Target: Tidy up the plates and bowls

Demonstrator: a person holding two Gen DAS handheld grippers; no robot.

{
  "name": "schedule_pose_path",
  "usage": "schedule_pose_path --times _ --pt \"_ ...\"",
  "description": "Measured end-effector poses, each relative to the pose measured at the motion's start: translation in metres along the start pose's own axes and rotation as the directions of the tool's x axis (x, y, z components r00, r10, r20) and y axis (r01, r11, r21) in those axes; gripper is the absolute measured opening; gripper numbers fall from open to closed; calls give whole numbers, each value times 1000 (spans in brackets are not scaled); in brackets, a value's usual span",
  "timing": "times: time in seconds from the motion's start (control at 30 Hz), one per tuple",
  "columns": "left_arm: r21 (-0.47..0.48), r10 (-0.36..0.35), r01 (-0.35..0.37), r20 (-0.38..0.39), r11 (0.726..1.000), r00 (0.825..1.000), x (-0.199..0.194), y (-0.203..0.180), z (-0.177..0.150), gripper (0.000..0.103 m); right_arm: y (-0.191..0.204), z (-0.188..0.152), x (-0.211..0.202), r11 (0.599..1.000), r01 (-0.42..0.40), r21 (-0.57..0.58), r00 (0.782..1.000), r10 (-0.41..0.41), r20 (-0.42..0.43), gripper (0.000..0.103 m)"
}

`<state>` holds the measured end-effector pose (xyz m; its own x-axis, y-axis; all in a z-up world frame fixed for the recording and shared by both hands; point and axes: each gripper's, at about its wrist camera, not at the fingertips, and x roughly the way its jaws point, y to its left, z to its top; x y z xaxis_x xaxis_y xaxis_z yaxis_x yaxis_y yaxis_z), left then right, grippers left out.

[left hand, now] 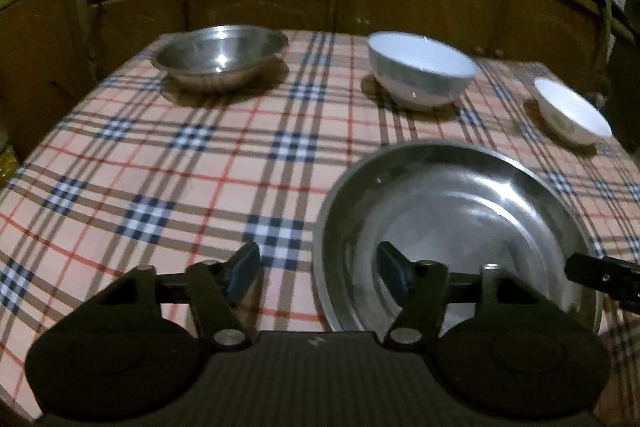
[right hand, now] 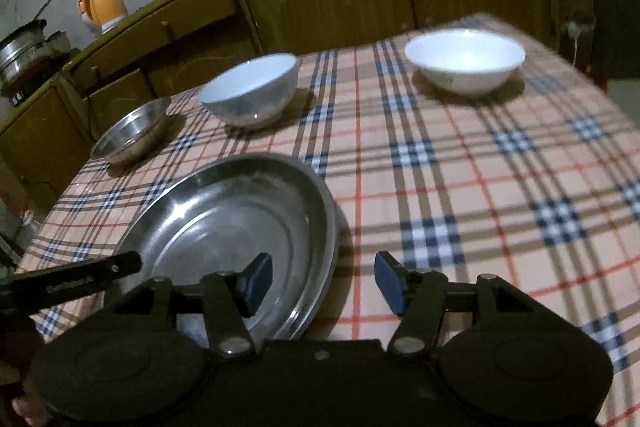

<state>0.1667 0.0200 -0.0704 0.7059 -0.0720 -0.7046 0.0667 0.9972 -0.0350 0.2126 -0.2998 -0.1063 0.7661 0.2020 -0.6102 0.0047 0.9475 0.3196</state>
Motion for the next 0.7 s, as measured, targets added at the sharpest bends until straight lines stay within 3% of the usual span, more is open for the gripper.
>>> schedule_pose_path --times 0.03,0.1,0.13,0.7 --pt "2 -11 11 -13 1000 1000 2 0 0 34 -1 -1 2 1000 -7 9 1000 7 -10 64" --pt "-4 -37 36 -39 999 999 6 0 0 26 -1 -2 6 999 -30 19 999 30 -35 32" --pt "-4 -39 39 -37 999 999 5 -1 0 25 0 -3 8 999 -44 23 998 45 -47 28" --pt "-56 2 0 33 998 999 -32 33 12 19 46 14 -13 994 -95 -49 996 94 -7 25"
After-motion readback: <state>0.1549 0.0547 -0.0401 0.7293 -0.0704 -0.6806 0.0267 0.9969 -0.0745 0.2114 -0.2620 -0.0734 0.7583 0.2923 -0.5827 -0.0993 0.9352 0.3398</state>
